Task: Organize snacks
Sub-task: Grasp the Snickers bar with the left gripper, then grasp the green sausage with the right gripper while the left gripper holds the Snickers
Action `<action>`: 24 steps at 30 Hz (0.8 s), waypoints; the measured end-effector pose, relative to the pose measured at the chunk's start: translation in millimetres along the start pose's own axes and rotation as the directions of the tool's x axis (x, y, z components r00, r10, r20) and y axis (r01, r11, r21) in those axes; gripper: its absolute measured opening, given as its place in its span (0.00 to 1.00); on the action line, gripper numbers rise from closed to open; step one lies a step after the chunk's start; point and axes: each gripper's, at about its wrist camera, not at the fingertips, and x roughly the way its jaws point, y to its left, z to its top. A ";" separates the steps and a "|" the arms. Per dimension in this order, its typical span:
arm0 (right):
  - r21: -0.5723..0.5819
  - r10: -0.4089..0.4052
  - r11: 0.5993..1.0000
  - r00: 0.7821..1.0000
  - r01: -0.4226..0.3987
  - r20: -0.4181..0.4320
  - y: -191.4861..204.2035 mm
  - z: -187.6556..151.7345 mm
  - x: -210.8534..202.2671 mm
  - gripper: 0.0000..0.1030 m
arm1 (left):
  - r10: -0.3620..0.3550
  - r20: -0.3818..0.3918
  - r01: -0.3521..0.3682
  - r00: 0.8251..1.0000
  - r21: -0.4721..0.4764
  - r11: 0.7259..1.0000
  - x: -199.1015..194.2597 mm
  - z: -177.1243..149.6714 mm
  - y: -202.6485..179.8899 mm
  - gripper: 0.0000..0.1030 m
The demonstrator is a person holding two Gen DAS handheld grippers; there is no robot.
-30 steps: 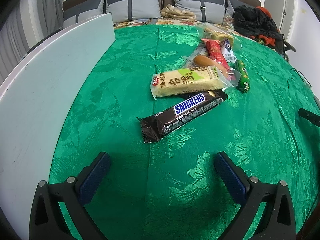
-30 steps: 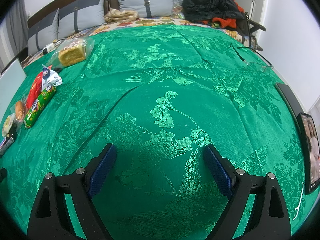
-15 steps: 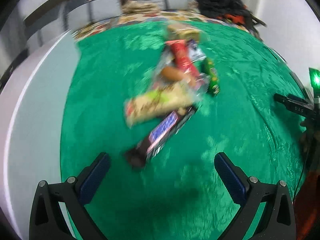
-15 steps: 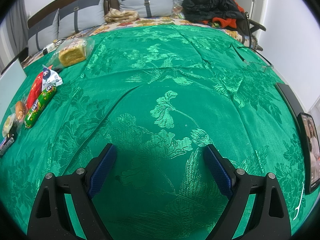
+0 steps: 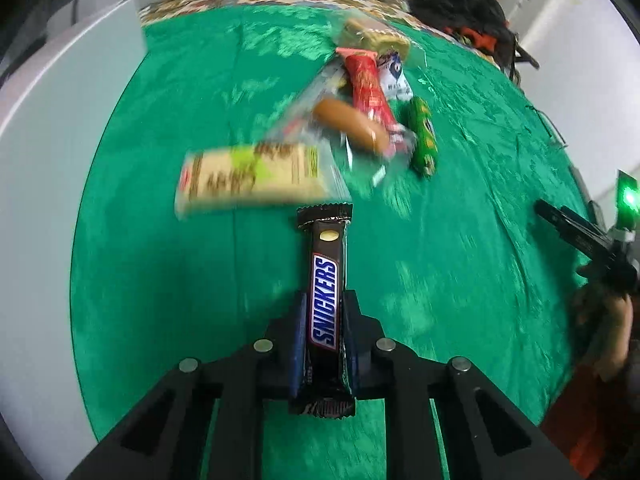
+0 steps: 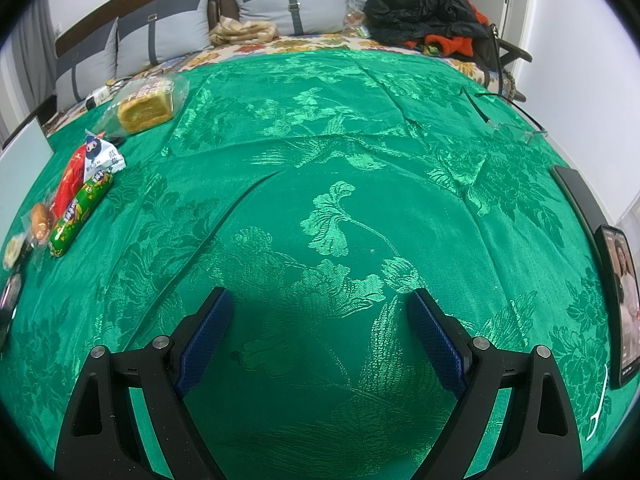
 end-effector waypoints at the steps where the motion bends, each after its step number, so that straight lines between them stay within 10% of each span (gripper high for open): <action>1: 0.000 0.000 1.000 1.000 0.000 0.000 0.0 0.2 0.2 0.89 | -0.003 0.005 0.003 1.000 -0.017 1.000 -3.1 -7.3 0.2 0.16; 4: 0.000 0.000 1.000 1.000 0.000 0.000 -0.1 1.1 0.8 0.89 | 0.009 0.032 -0.008 0.999 -0.045 0.999 -9.1 -20.2 -1.4 0.19; 9: 0.000 0.000 1.000 1.000 0.000 0.000 0.1 1.0 0.7 0.89 | 0.021 0.082 -0.019 0.996 -0.029 0.999 -2.9 -17.8 -10.9 0.52; 15: 0.000 0.000 1.000 1.000 0.000 0.000 0.4 0.9 0.5 0.89 | 0.156 0.117 -0.169 0.981 0.108 0.980 7.7 -21.6 -33.4 0.55; 24: 0.000 0.001 1.000 1.000 -0.001 0.000 0.2 1.4 0.8 0.89 | 0.181 0.159 -0.196 0.971 0.089 0.976 14.6 -33.3 -30.9 0.98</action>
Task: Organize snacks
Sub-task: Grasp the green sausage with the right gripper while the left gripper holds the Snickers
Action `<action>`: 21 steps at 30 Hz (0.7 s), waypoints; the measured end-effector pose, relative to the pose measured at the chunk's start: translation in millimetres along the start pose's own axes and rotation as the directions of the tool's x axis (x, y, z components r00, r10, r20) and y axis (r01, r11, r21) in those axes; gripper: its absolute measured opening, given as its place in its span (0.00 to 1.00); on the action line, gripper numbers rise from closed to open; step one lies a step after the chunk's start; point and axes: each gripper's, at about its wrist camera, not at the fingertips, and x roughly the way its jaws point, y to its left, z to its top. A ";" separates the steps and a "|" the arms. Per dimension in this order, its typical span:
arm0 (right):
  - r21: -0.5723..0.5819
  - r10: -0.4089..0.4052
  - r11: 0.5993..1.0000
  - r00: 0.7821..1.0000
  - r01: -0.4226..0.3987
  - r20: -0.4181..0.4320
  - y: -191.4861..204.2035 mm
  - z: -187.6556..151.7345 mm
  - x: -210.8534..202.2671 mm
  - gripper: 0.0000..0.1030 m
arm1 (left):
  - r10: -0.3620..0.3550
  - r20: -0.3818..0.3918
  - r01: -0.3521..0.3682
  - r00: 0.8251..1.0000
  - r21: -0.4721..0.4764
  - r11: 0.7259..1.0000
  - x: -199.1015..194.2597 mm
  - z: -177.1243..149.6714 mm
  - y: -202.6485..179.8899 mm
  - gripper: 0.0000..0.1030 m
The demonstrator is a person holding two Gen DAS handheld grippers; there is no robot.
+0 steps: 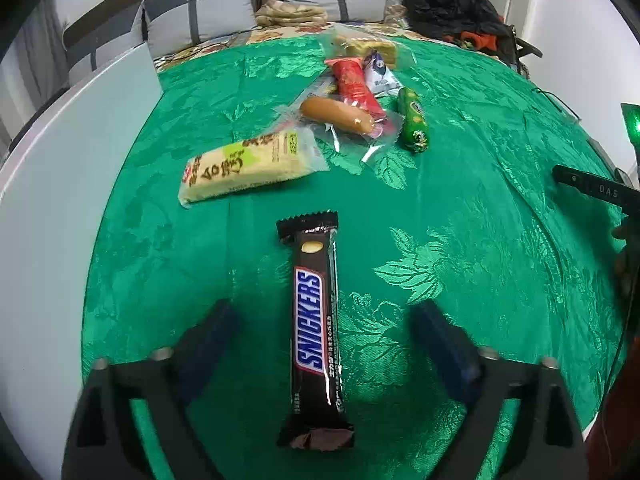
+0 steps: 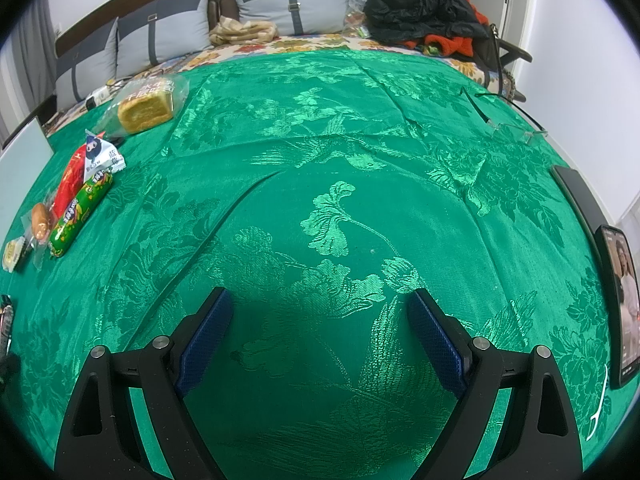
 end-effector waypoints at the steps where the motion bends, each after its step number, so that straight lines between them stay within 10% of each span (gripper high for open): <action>1: 0.000 0.000 1.000 1.000 0.000 0.000 0.3 -0.1 -0.2 0.89 | 0.001 0.006 -0.001 1.000 -0.015 1.000 1.6 -1.2 2.0 1.00; 21: 0.000 0.003 1.000 1.000 -0.003 0.000 -1.0 0.6 0.6 0.91 | 0.002 -0.014 -0.002 1.000 -0.011 1.000 -2.7 -4.4 0.3 0.98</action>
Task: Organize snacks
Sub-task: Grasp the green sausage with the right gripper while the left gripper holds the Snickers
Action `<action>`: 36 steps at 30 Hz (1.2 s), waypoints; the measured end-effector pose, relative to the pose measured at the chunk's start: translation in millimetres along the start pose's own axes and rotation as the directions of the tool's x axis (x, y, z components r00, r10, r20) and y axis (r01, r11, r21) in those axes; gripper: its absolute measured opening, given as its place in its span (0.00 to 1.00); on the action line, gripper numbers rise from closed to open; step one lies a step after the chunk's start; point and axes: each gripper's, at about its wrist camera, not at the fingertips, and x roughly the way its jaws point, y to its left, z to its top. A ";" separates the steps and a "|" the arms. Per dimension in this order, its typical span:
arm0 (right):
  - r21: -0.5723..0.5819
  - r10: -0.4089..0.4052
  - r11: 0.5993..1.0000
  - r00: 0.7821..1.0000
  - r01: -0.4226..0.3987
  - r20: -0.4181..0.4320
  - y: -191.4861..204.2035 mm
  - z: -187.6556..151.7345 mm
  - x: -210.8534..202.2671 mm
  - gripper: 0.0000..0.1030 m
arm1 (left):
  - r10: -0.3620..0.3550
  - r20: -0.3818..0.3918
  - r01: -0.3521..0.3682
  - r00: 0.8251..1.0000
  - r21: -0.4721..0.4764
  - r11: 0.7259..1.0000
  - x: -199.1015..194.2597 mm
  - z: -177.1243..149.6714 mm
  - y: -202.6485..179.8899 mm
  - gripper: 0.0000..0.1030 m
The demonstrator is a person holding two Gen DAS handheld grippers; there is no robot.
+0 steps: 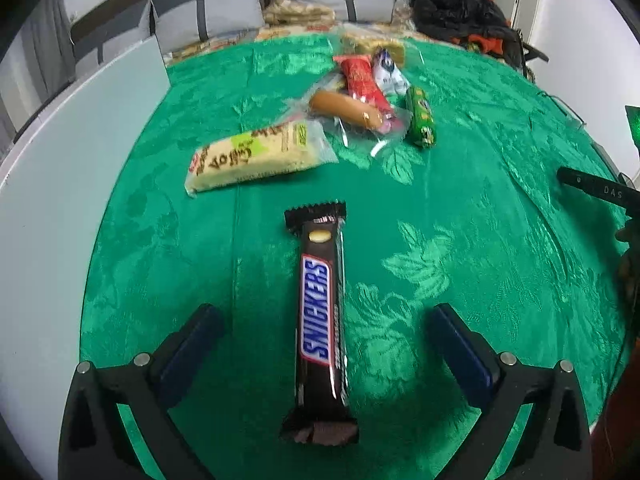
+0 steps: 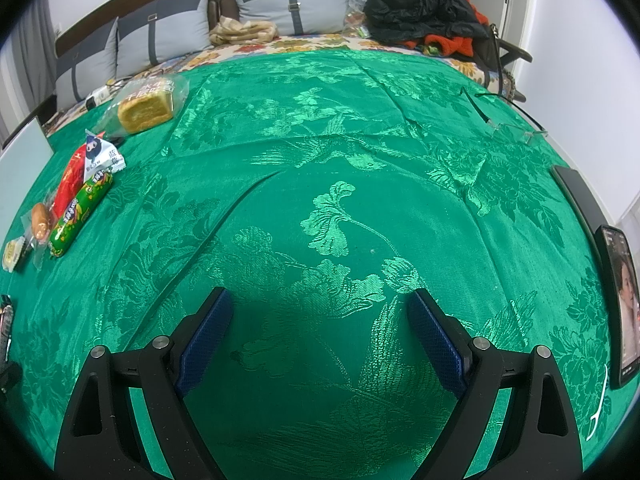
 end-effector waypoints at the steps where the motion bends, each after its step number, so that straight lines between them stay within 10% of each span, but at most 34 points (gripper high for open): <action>1: -0.001 0.003 1.000 1.000 -0.003 -0.002 0.4 -0.1 0.1 0.91 | -0.008 -0.002 0.008 1.000 0.012 1.000 -2.9 -0.5 -2.1 0.91; 8: -0.005 0.004 1.000 1.000 -0.004 -0.004 2.5 -0.3 0.9 0.92 | -0.024 0.016 0.023 1.000 0.057 0.998 -14.9 2.3 -13.5 0.16; 13: 0.009 0.014 1.000 0.993 -0.013 -0.115 15.2 14.2 6.3 0.92 | -0.080 0.022 0.081 0.997 -0.049 0.996 -20.9 -4.0 4.2 0.16; 20: 0.154 0.363 0.928 0.916 -0.339 -0.170 114.7 66.6 3.7 0.82 | -0.095 0.060 0.099 0.994 -0.062 0.993 -44.1 -17.0 14.5 0.16; 23: 0.173 0.372 0.925 0.901 -0.339 -0.222 154.4 83.1 24.9 0.40 | -0.102 0.086 0.108 0.991 -0.072 0.992 -61.0 -22.0 20.9 0.16; 28: 0.114 0.266 0.964 0.909 -0.242 -0.321 188.8 89.3 44.4 0.35 | -0.108 0.133 0.120 0.985 -0.088 0.989 -83.2 -29.3 28.6 0.16; 29: 0.106 0.263 0.964 0.909 -0.242 -0.322 189.8 88.5 41.3 0.23 | -0.112 0.140 0.125 0.984 -0.092 0.988 -85.2 -28.3 29.0 0.16; 36: 0.223 0.332 0.934 0.907 -0.278 -0.258 140.4 75.2 1.2 0.23 | -0.164 0.217 0.194 0.962 -0.128 0.973 -112.3 -24.5 32.0 0.16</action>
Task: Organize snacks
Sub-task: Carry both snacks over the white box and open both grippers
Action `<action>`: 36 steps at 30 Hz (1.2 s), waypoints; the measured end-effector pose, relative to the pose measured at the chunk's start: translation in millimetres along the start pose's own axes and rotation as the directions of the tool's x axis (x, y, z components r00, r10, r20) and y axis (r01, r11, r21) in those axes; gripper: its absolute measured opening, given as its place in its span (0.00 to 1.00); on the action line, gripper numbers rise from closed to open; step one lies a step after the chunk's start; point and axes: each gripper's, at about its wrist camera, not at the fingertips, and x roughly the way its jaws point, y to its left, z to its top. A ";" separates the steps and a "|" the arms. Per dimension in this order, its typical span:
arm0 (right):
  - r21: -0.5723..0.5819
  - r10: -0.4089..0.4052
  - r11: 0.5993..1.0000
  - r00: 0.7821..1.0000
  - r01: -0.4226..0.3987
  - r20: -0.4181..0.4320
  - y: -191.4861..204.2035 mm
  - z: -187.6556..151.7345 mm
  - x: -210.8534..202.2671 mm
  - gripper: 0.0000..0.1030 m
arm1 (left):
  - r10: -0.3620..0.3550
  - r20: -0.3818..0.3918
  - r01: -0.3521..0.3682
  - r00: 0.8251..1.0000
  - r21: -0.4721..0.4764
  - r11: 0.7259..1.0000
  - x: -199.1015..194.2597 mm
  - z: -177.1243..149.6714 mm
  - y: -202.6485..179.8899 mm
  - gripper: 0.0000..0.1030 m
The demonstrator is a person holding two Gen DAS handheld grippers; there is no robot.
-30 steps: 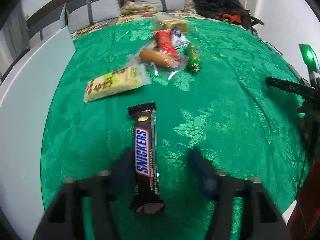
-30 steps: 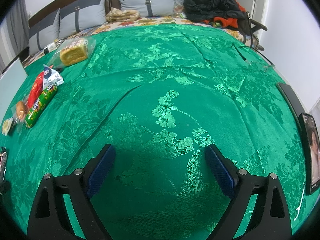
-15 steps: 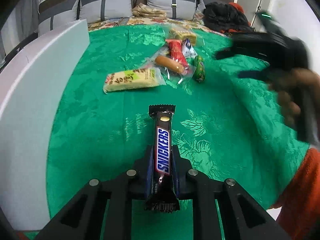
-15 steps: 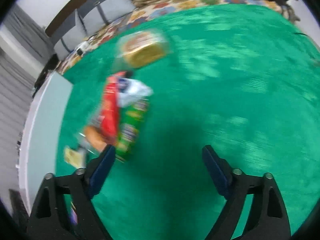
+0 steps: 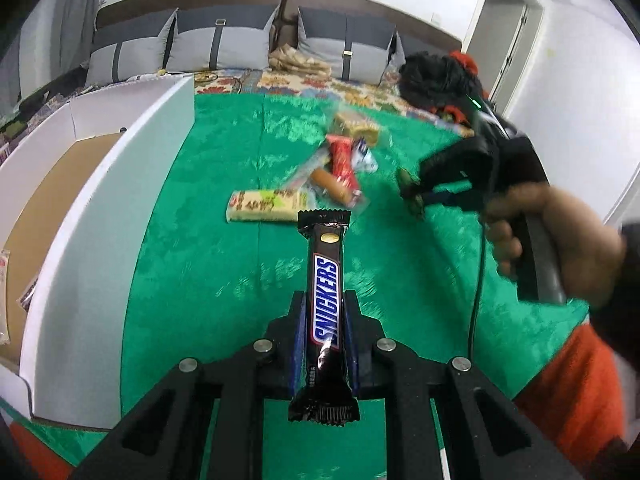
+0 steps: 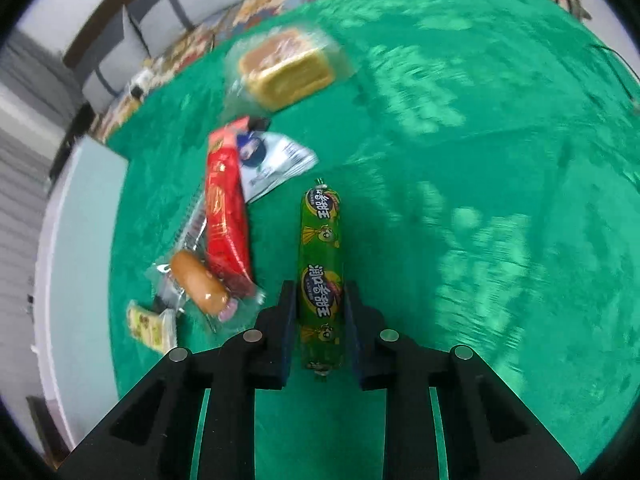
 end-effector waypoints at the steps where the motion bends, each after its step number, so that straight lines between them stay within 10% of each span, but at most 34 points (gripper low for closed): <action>1: 0.007 0.011 1.000 1.000 -0.011 0.015 -6.2 -1.6 -8.5 0.23 | -0.013 0.012 0.013 1.000 -0.014 1.000 -4.0 2.3 0.3 0.16; 10: -0.099 0.171 0.982 0.982 -0.163 0.080 22.7 -13.0 -78.5 0.23 | -0.068 0.163 0.090 0.984 -0.136 0.987 -67.8 28.7 26.0 0.16; 16: -0.303 0.386 0.882 0.922 -0.360 0.029 143.5 -38.7 -114.7 0.23 | 0.098 0.276 -0.040 0.956 -0.209 0.977 -136.7 55.7 98.9 0.16; 20: -0.398 0.478 0.791 0.875 -0.465 -0.072 222.2 -70.2 -118.1 0.23 | 0.251 0.229 -0.183 0.941 -0.281 0.942 -150.5 60.0 165.4 0.16; 27: -0.493 0.442 0.705 0.859 -0.510 -0.257 321.2 -137.9 -63.6 0.28 | 0.391 0.063 -0.357 0.918 -0.295 0.886 -125.5 36.8 233.9 0.18; 31: -0.495 0.422 0.698 0.856 -0.518 -0.300 328.8 -160.1 -37.4 0.66 | 0.467 0.001 -0.442 0.884 -0.321 0.838 -116.6 17.5 250.2 0.83; 36: -0.586 0.368 0.717 0.919 -0.377 -0.142 280.7 -158.8 -39.6 0.70 | 0.452 0.054 -0.396 0.891 -0.395 0.829 -125.9 1.8 242.2 0.85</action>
